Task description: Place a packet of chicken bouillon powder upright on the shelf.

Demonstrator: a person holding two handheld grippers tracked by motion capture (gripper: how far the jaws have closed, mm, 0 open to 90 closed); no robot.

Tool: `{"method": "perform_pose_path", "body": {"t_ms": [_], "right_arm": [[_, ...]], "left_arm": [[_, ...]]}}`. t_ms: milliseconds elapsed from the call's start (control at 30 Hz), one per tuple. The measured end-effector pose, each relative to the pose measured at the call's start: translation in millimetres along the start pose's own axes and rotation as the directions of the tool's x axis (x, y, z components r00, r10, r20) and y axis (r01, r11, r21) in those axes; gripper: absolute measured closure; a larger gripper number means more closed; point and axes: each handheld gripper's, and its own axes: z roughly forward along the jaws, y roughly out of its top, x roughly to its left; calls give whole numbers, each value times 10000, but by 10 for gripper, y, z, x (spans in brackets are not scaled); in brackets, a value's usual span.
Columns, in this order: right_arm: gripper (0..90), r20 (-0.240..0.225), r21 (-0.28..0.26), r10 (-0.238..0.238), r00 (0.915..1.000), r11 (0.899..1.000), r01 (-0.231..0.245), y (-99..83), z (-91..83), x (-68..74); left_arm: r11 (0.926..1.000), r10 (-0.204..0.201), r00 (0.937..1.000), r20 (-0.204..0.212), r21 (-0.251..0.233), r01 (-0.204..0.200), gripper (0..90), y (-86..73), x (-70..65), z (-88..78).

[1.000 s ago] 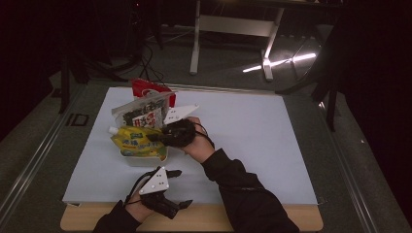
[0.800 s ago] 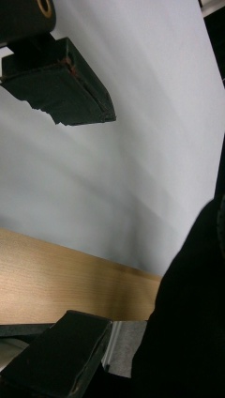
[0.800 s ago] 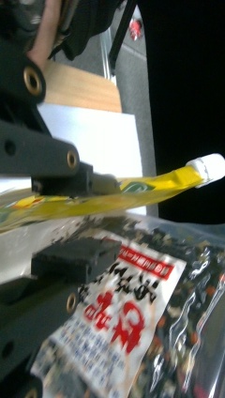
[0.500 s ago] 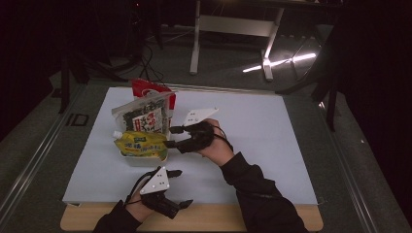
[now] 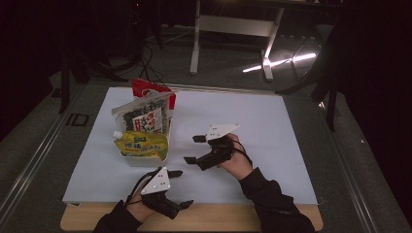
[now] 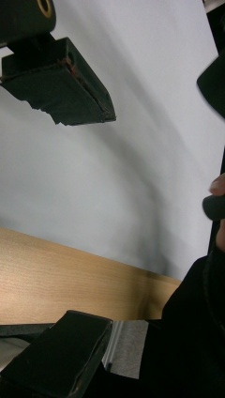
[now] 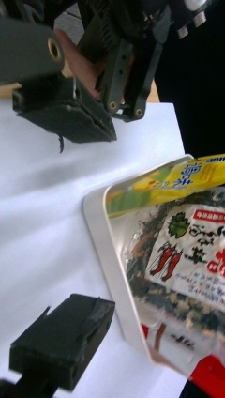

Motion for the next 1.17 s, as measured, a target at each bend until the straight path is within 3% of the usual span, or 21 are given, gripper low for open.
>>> {"method": "perform_pose_path", "body": {"t_ms": [300,533,800,1167], "right_arm": [[150,-13,122,465,9989,9988,-465,-281,-106,-50],[151,47,197,539,9985,9983,-540,-483,-183,-77],[150,342,459,360,9988,9982,-375,-671,-198,-85],[148,492,675,181,9986,9975,-214,-775,-168,-109]], "left_arm": [[10000,36,10000,10,25,-36,45,-1,6,1],[10000,30,10000,17,51,-30,45,-4,1,12],[10000,14,10000,0,31,-14,46,-11,1,12],[10000,31,10000,11,86,-31,45,-49,-1,18]]}}
